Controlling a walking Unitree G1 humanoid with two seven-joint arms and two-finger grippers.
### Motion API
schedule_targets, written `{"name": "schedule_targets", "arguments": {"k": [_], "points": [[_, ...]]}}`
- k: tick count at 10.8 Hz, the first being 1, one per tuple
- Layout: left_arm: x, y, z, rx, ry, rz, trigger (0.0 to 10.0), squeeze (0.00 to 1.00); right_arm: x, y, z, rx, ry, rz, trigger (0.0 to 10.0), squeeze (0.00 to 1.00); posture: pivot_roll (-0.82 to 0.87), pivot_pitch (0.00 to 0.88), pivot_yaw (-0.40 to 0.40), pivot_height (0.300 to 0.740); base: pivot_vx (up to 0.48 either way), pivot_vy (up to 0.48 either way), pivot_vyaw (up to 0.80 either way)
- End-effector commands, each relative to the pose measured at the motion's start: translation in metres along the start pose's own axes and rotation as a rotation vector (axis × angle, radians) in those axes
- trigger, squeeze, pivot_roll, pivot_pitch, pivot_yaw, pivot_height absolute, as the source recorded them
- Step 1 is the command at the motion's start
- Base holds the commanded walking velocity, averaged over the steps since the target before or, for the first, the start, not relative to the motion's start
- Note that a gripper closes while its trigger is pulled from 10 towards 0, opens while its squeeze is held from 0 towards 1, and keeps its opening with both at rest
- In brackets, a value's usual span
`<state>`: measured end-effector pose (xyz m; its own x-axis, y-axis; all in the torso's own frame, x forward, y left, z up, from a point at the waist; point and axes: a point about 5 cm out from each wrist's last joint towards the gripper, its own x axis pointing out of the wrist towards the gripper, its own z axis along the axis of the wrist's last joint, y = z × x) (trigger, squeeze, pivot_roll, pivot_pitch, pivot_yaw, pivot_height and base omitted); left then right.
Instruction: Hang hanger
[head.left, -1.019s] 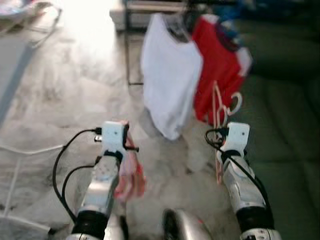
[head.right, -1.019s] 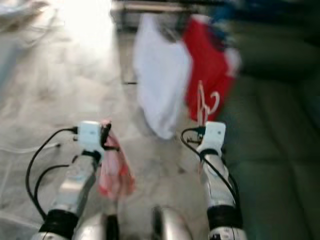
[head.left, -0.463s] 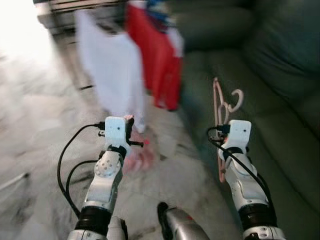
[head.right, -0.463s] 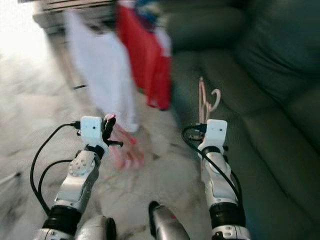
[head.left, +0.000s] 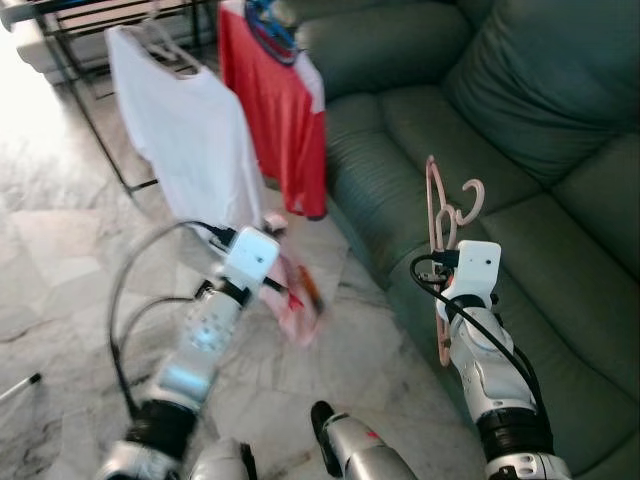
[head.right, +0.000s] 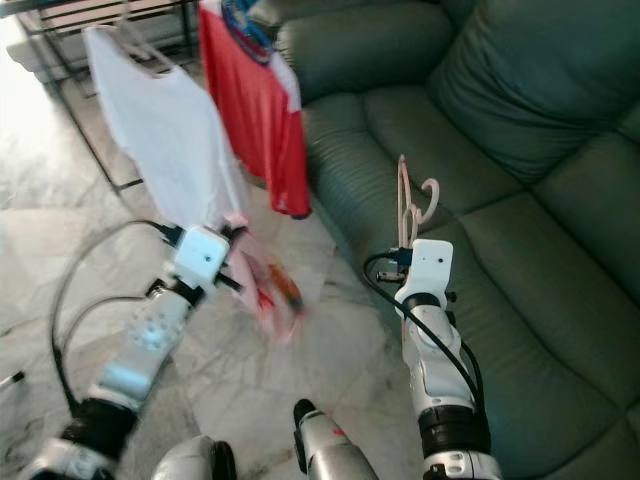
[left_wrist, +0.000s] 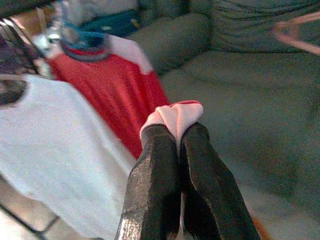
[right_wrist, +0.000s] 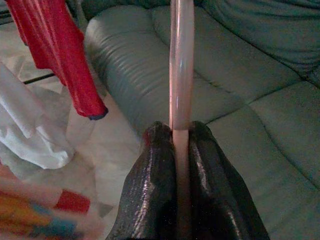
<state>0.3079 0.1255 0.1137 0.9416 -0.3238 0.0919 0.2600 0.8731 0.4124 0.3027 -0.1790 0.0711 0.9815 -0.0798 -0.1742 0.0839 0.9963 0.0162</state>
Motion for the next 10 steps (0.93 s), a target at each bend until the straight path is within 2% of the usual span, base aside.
{"name": "schedule_targets", "arguments": {"k": [1,3,4,9,10], "points": [[0.002,0.003,0.003,-0.012,-0.022,0.02,10.0,0.0,-0.002,-0.001,-0.005,-0.005,0.015,-0.009,10.0,0.0,-0.03,0.207,-0.03,0.74,0.0,0.0,-0.8],[0.003,-0.001,0.002,-0.094,-0.007,0.021,10.0,0.0,-0.002,0.0,-0.006,-0.006,0.018,-0.012,10.0,0.0,-0.03,0.205,-0.028,0.74,0.0,0.0,-0.8],[0.002,-0.007,0.002,-0.121,-0.004,0.011,10.0,0.0,-0.002,0.0,-0.006,-0.006,0.016,-0.014,10.0,0.0,-0.03,0.205,-0.027,0.74,0.0,0.345,-0.8],[0.0,-0.022,0.004,-0.13,-0.011,-0.043,10.0,0.0,-0.001,-0.001,-0.005,-0.014,0.005,-0.027,10.0,0.0,-0.04,0.208,-0.027,0.74,0.0,0.3,-0.8],[0.0,-0.024,0.004,-0.131,-0.007,-0.044,10.0,0.0,-0.001,-0.001,-0.005,-0.017,0.005,-0.026,10.0,0.0,-0.04,0.208,-0.027,0.74,0.0,0.0,-0.8]]}}
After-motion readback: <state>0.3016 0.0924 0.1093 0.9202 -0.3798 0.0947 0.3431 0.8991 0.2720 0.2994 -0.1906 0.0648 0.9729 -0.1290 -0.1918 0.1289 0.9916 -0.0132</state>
